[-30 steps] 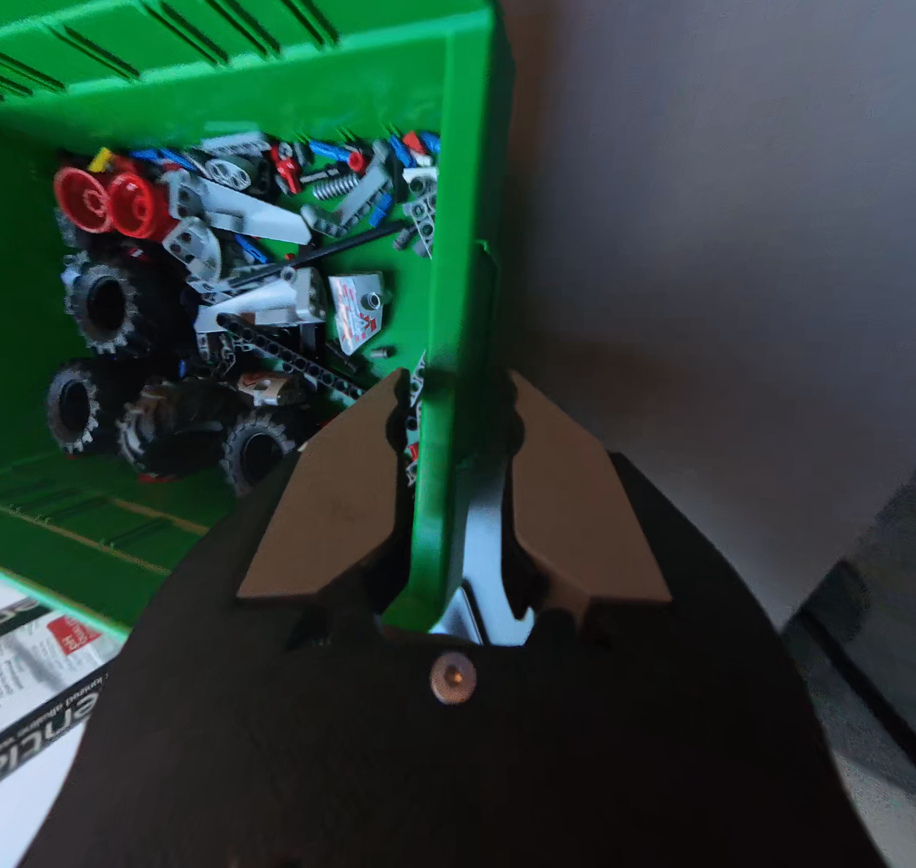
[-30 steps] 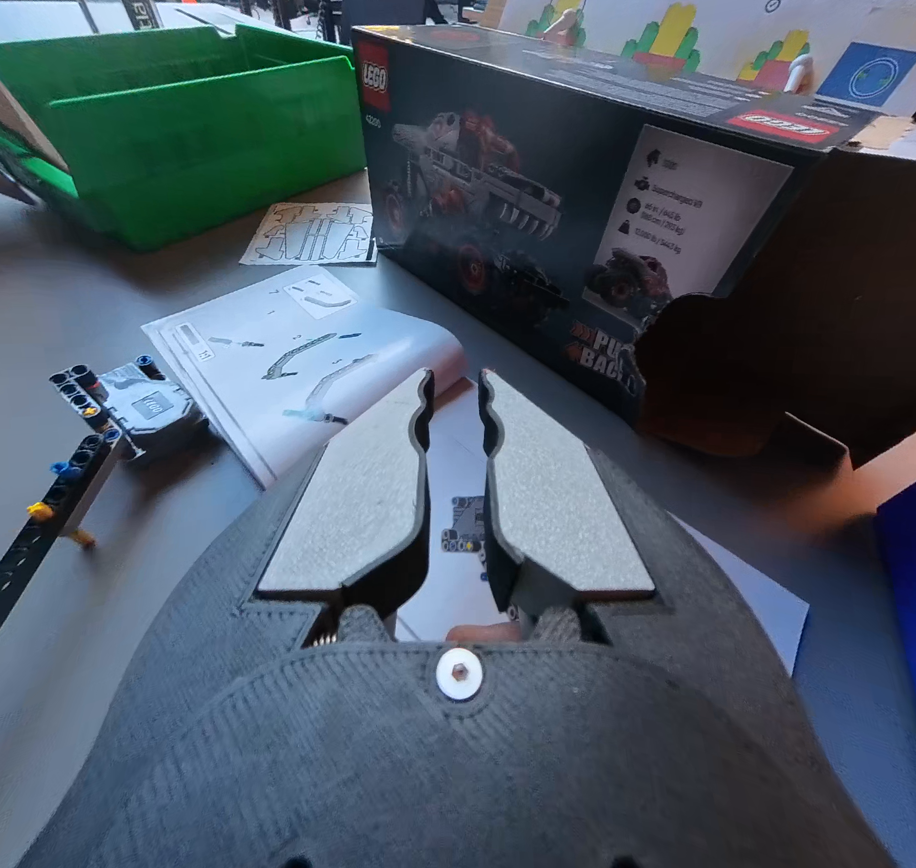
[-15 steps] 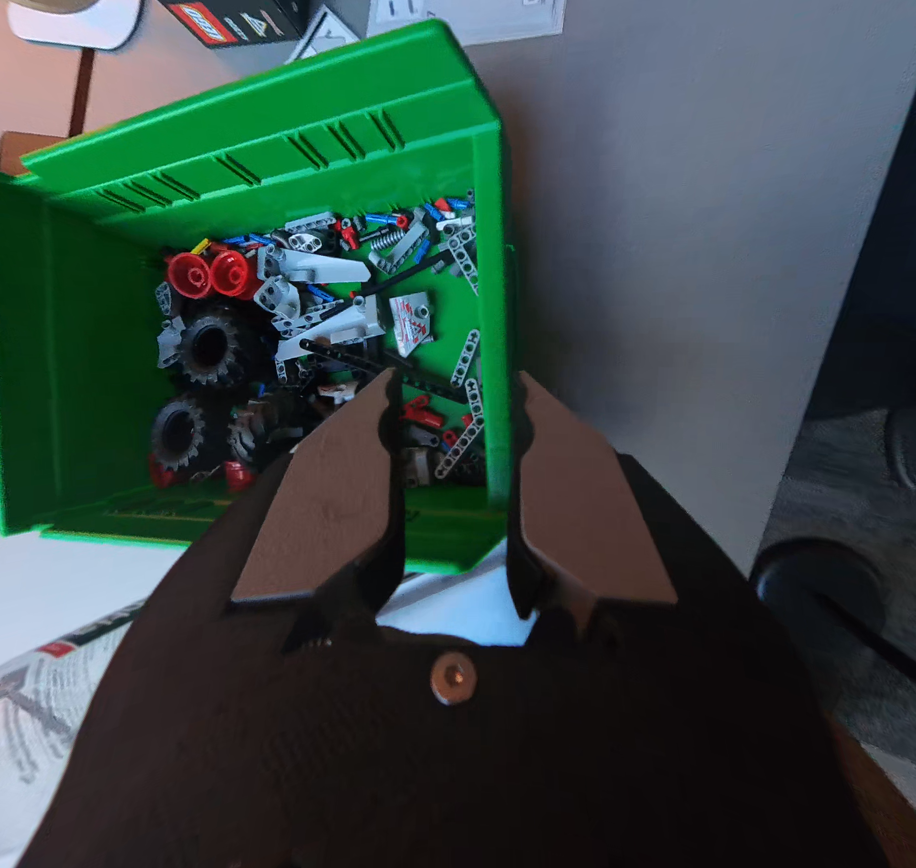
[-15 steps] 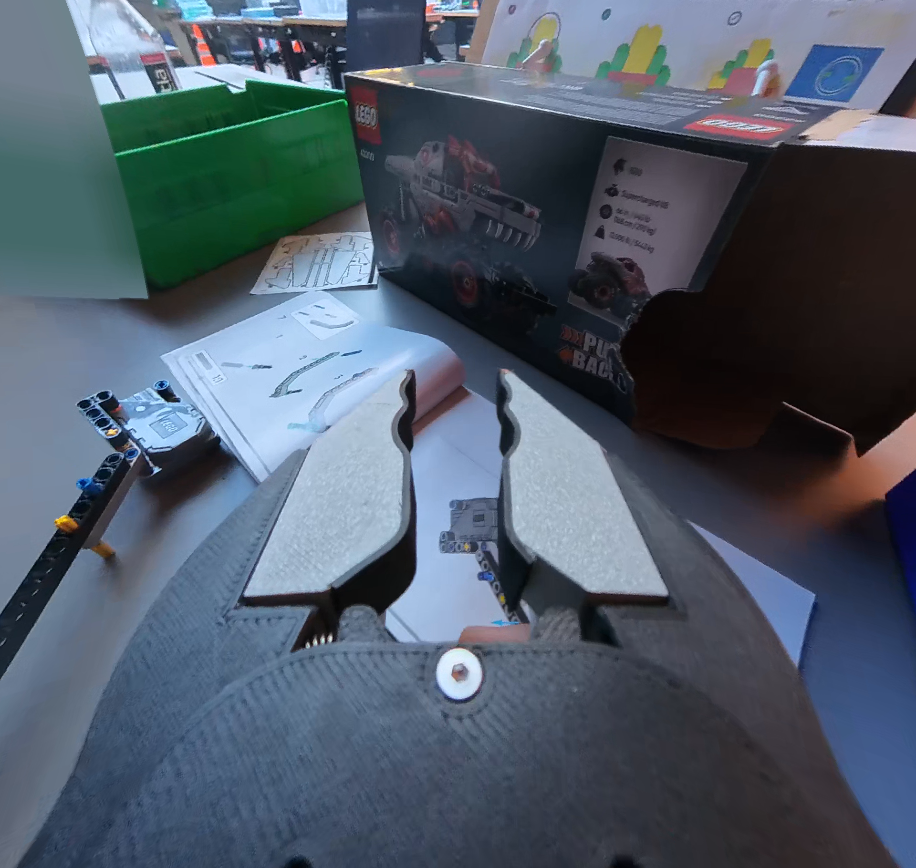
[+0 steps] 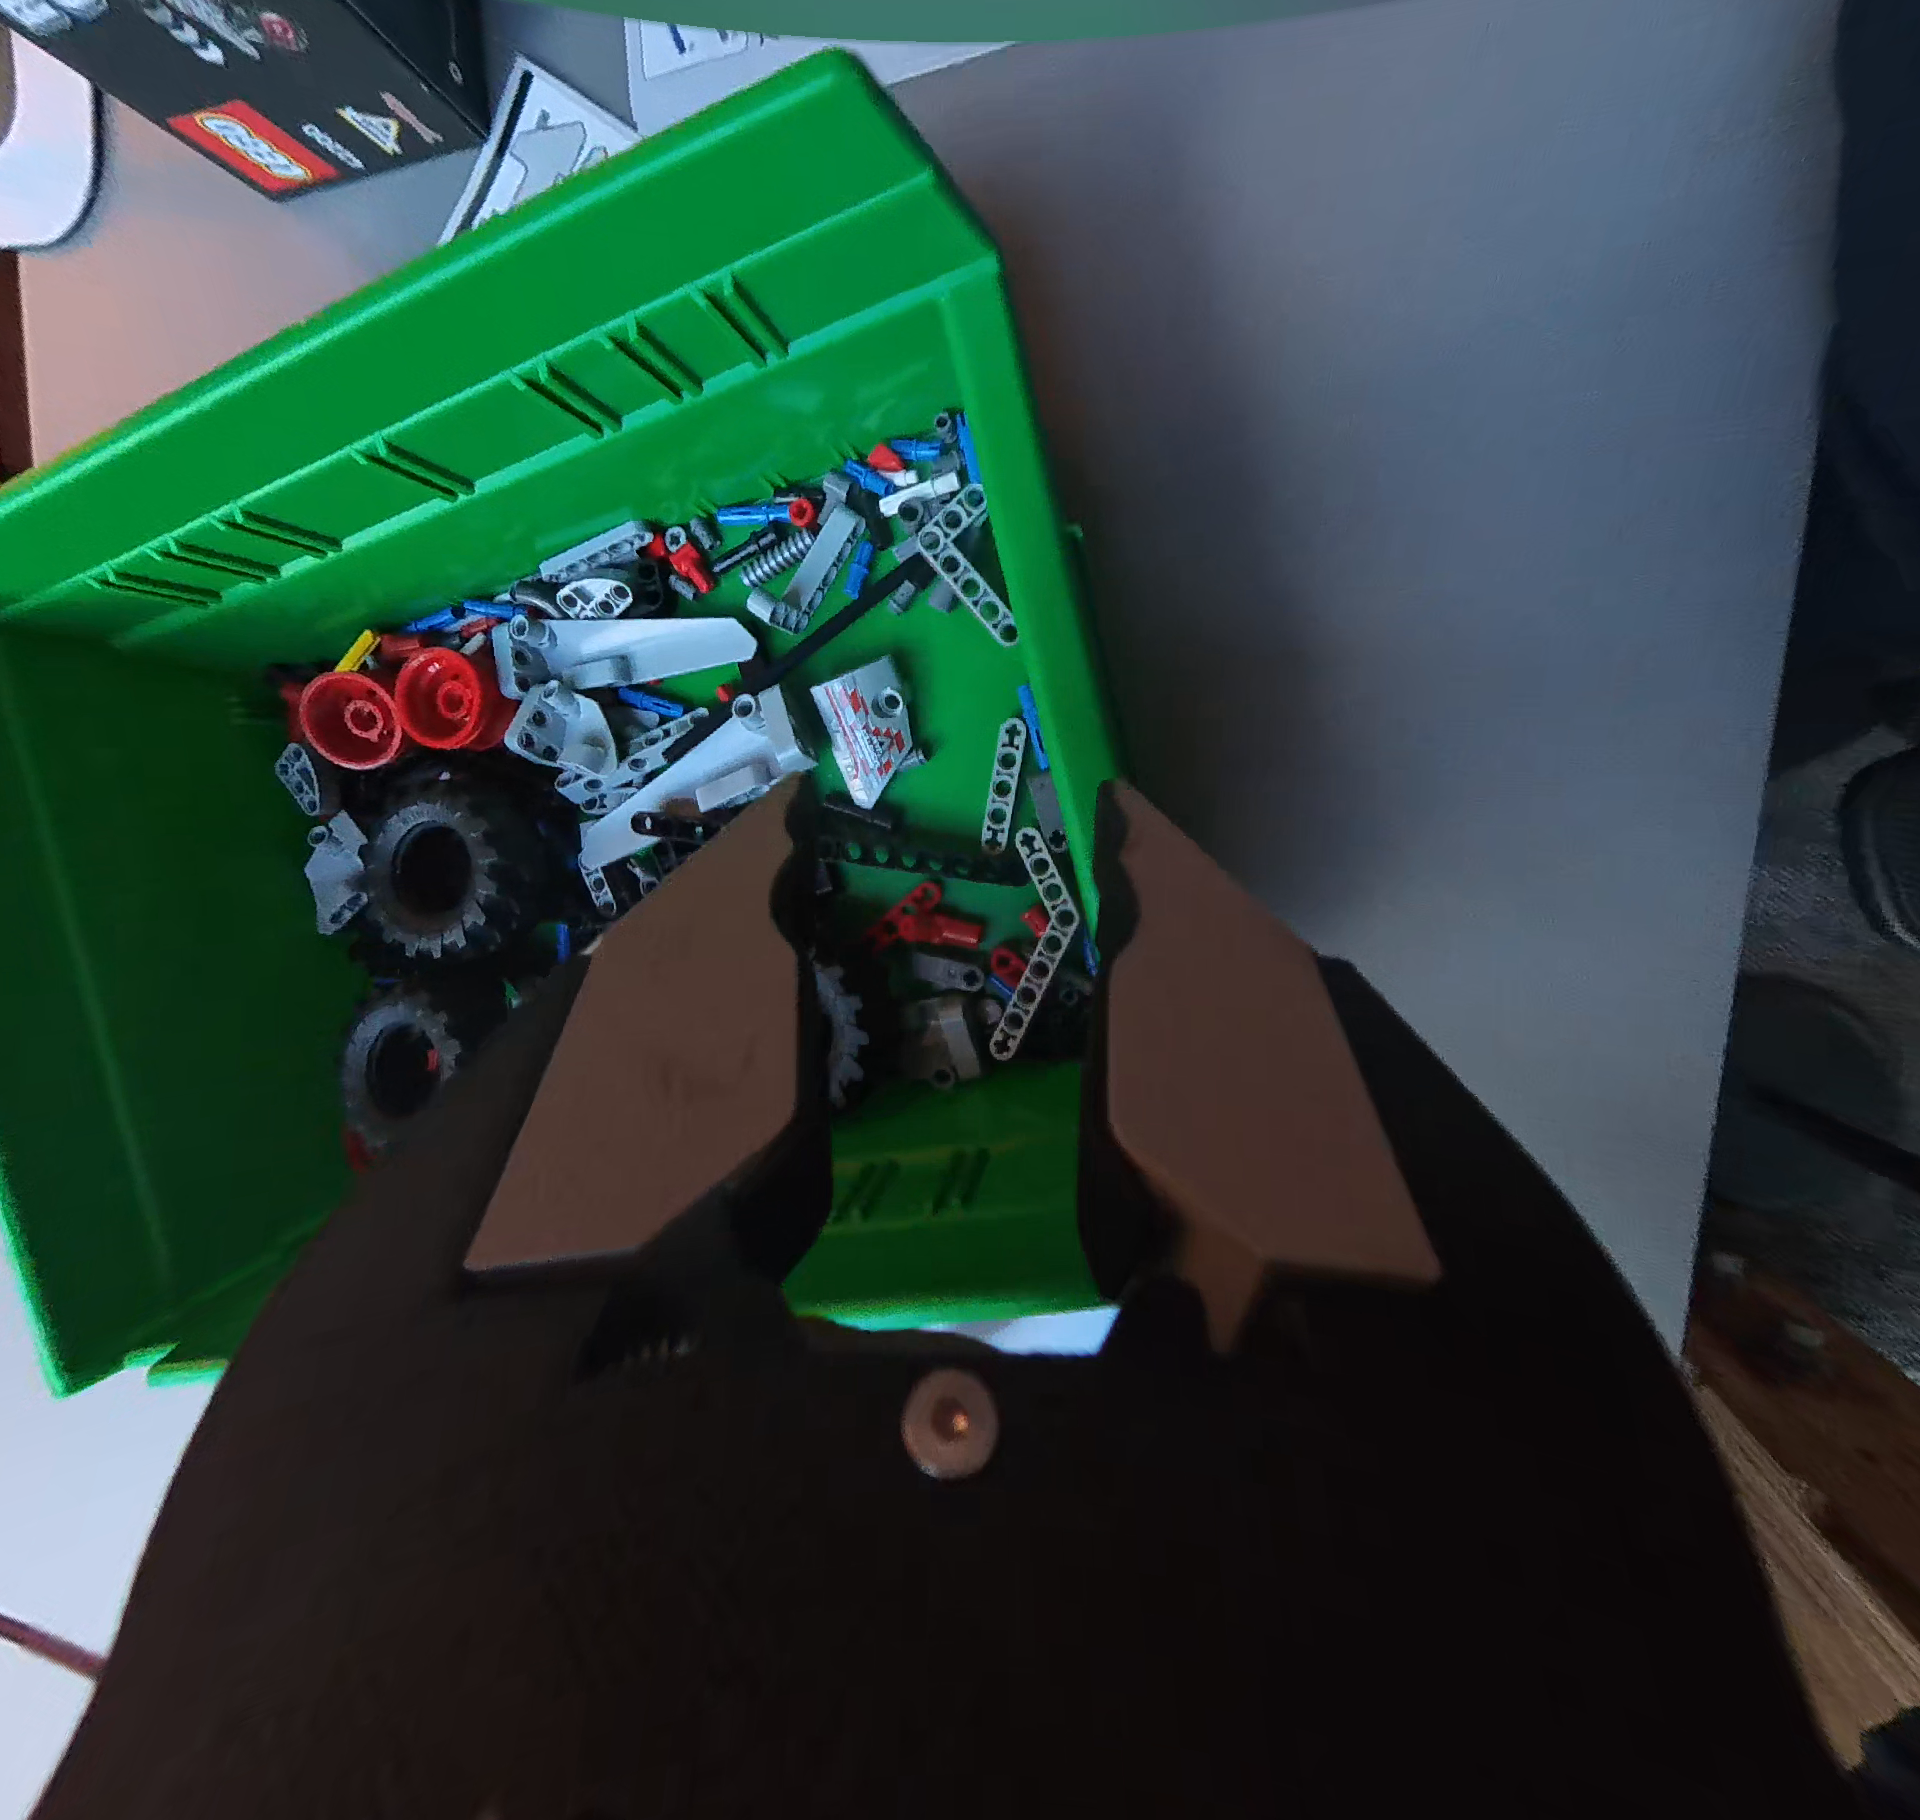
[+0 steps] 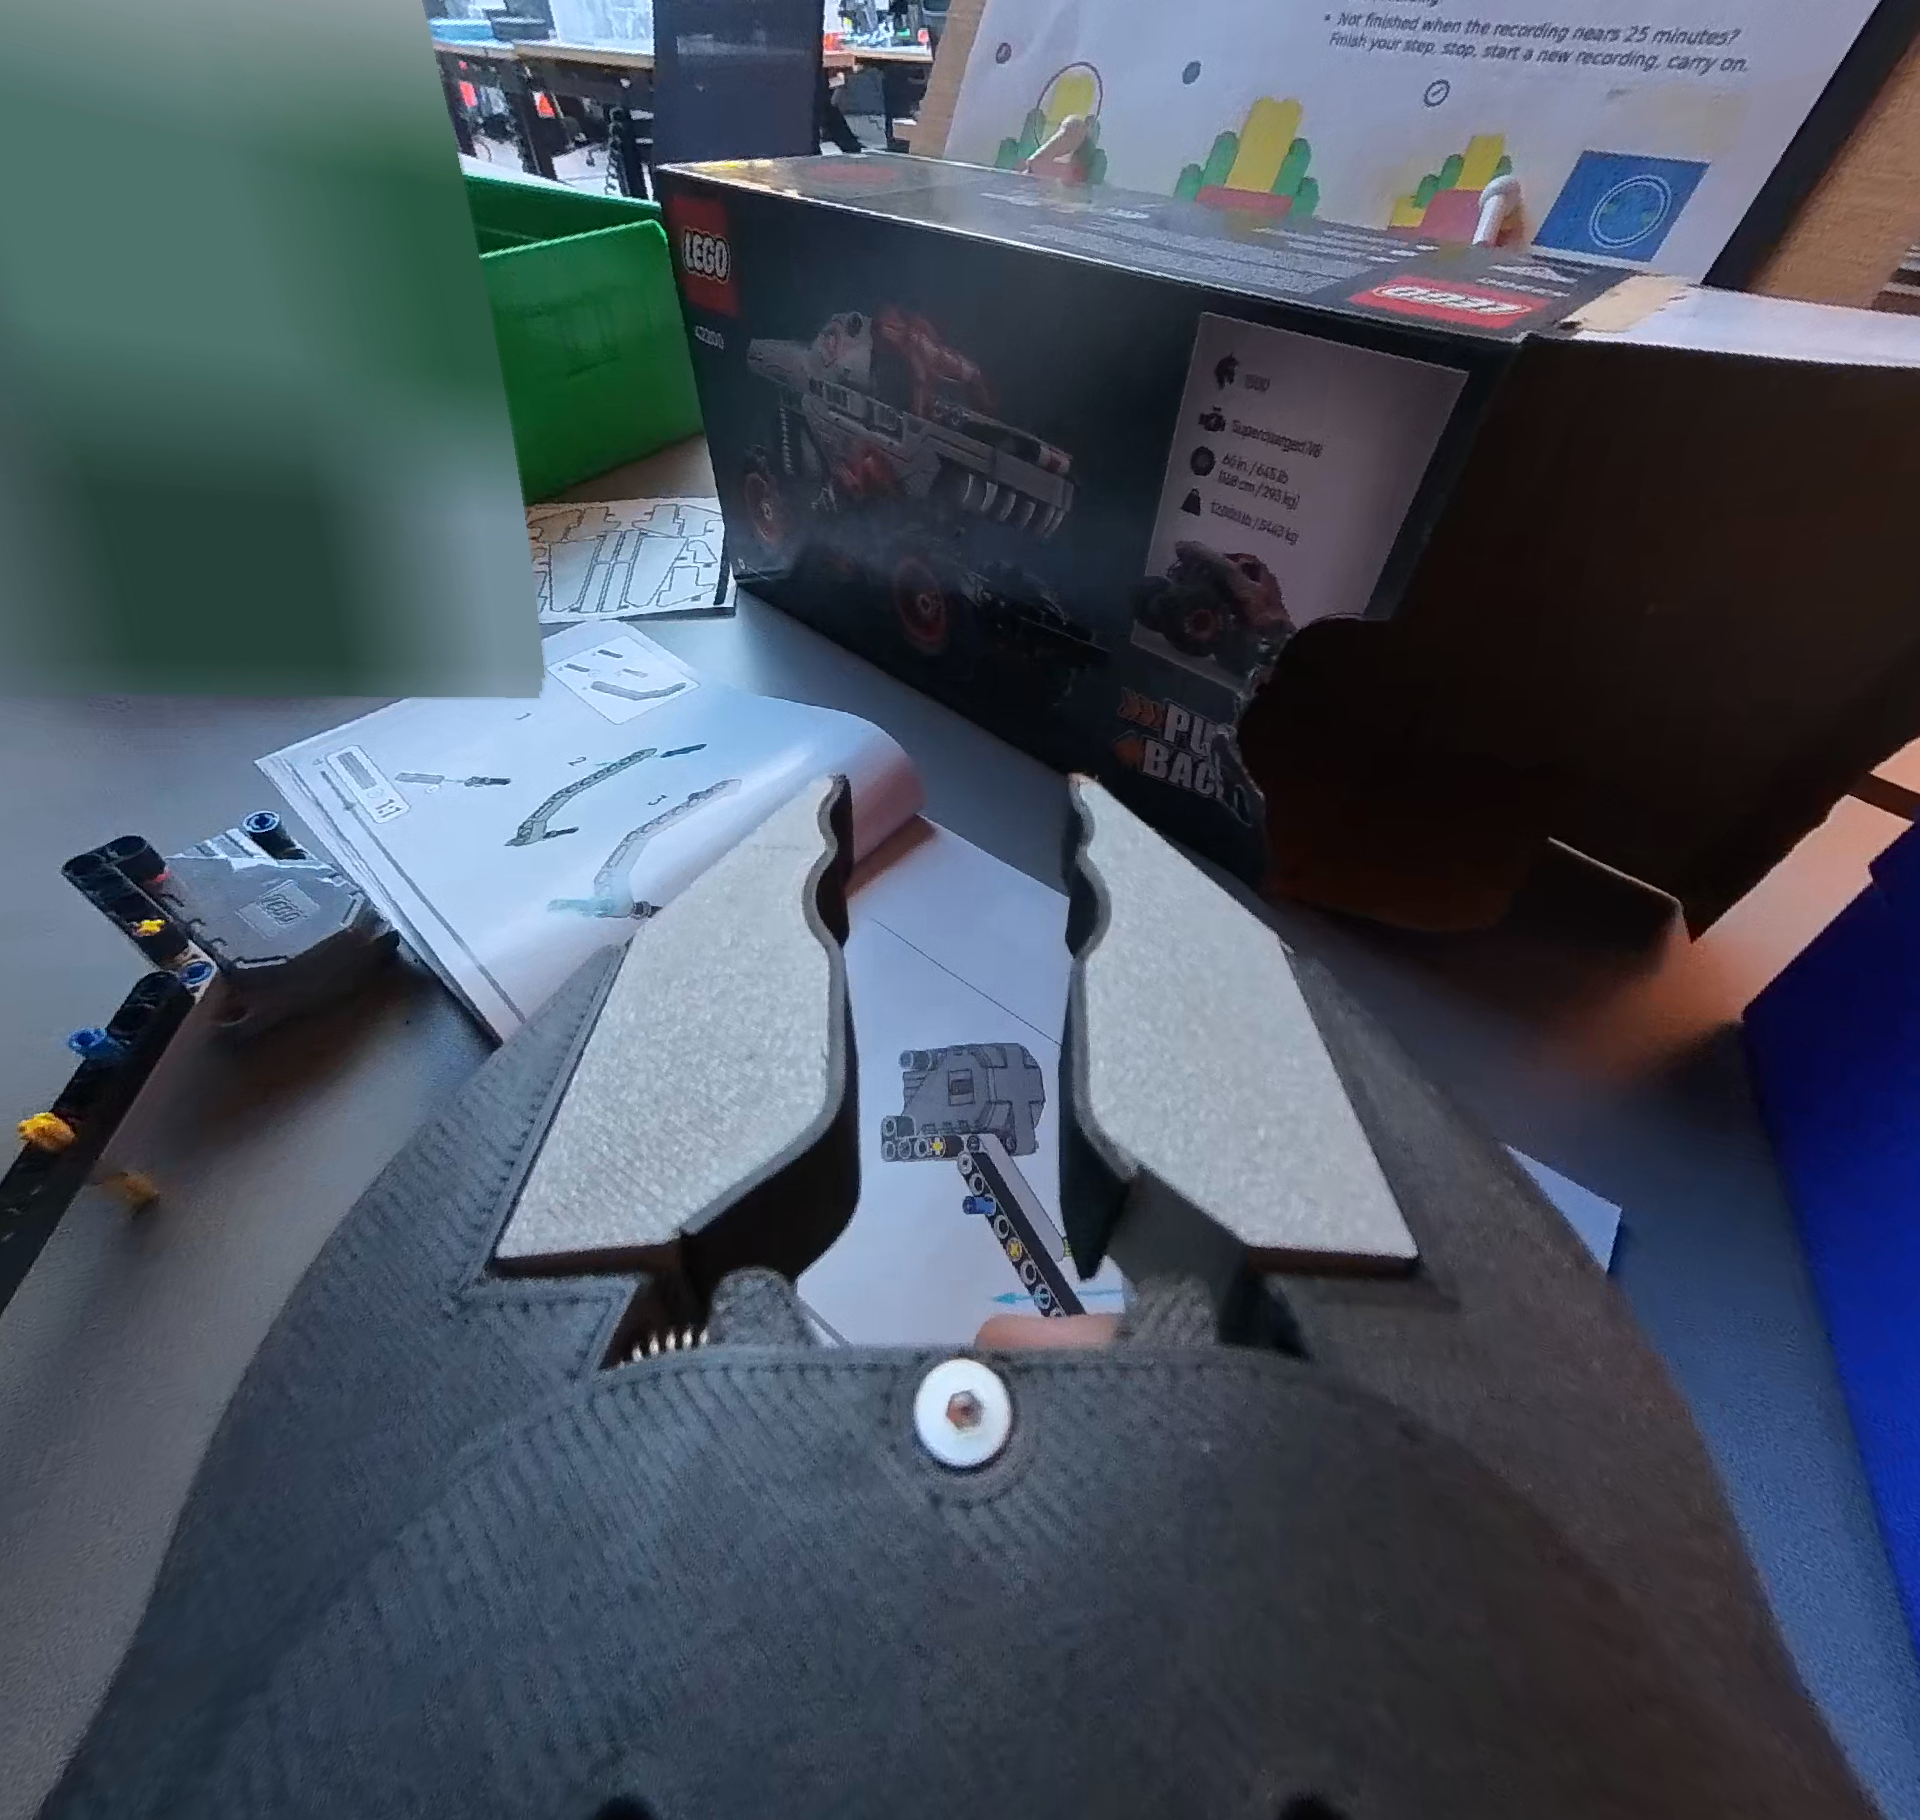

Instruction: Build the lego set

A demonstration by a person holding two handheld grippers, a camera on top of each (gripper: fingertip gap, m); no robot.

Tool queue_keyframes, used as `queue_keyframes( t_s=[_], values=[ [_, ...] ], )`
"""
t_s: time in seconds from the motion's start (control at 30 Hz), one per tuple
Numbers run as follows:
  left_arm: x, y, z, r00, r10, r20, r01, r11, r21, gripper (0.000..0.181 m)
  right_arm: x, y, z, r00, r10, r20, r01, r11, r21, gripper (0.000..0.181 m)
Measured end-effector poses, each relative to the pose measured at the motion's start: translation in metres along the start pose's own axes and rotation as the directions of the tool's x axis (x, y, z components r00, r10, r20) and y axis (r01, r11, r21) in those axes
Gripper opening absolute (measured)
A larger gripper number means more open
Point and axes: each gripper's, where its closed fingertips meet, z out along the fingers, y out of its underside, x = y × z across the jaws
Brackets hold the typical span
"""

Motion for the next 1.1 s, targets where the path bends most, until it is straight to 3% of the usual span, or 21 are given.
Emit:
queue_keyframes(
  t_s=[0.4,0.77,0.97,1.1],
  values=[
    [-0.011,-0.010,0.012,1.000,0.023,0.007,-0.024,0.998,0.057,0.050,0.001,-0.001,-0.001,1.000,0.017,0.008,-0.017,1.000,0.011,0.038],
    [-0.017,0.005,0.020,1.000,-0.003,0.019,0.002,0.996,0.089,0.051,0.003,-0.001,0.000,1.000,0.011,-0.013,-0.011,1.000,0.006,0.039],
    [-0.022,0.008,0.017,0.997,-0.025,0.073,0.017,0.994,0.107,0.051,0.004,0.000,0.000,1.000,0.015,-0.013,-0.015,1.000,0.001,0.040],
    [-0.054,0.009,0.006,0.969,-0.149,0.197,0.131,0.986,0.104,0.039,0.004,-0.001,0.001,1.000,0.017,-0.004,-0.017,1.000,0.003,0.039]
  ],
)
